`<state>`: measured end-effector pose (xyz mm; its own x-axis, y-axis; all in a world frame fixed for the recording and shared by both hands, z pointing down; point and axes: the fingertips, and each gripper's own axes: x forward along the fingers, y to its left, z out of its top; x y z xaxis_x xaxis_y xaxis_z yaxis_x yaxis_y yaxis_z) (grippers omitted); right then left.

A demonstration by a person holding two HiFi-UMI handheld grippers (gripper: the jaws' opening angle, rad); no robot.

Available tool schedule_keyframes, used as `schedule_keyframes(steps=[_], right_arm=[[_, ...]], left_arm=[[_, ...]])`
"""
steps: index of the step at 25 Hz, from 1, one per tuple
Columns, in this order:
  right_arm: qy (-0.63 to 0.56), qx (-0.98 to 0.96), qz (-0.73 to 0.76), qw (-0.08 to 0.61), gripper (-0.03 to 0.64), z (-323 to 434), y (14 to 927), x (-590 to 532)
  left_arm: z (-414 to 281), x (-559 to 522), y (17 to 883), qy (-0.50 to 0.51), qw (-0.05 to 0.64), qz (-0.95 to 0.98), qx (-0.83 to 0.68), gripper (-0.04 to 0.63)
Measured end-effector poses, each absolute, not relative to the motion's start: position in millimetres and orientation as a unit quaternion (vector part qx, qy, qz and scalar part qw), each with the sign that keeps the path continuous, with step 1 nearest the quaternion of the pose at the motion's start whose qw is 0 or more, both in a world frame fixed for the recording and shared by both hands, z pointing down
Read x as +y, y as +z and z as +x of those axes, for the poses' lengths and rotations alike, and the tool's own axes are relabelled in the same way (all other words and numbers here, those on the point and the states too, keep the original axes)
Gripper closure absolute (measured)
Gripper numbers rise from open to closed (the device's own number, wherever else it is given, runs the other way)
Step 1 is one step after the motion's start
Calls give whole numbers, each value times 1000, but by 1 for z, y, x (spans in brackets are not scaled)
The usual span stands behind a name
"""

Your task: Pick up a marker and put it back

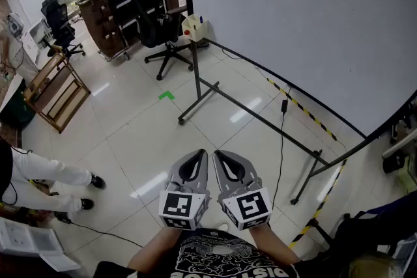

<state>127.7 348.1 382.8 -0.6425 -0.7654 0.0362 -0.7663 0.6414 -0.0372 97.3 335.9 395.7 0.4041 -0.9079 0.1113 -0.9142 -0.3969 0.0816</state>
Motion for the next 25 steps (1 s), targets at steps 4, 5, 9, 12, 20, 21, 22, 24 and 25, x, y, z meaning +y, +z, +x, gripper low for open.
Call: schedule_keyframes(steps=[4, 5, 9, 12, 20, 21, 22, 24, 25], right_arm=[[21, -907, 421, 6, 617, 130, 381, 339], [20, -907, 421, 5, 617, 130, 382, 336], [21, -907, 420, 10, 617, 127, 387, 321], [21, -907, 420, 13, 617, 122, 390, 303], [19, -900, 436, 24, 617, 105, 396, 233], [19, -899, 437, 26, 617, 102, 397, 223], [20, -898, 439, 27, 617, 99, 397, 213], [24, -896, 441, 30, 617, 91, 397, 193], [26, -896, 443, 31, 617, 87, 397, 183]], left_arm=[[100, 325, 394, 25, 69, 833, -548, 591], [100, 322, 395, 25, 69, 833, -548, 591], [99, 307, 401, 23, 70, 835, -546, 591], [93, 288, 404, 19, 75, 834, -547, 591], [73, 214, 402, 4, 71, 839, -539, 591], [69, 204, 402, 4, 71, 840, -538, 591], [66, 195, 402, 5, 72, 841, -537, 591], [58, 174, 402, 5, 75, 842, -534, 591], [53, 164, 401, 4, 77, 843, -533, 591]])
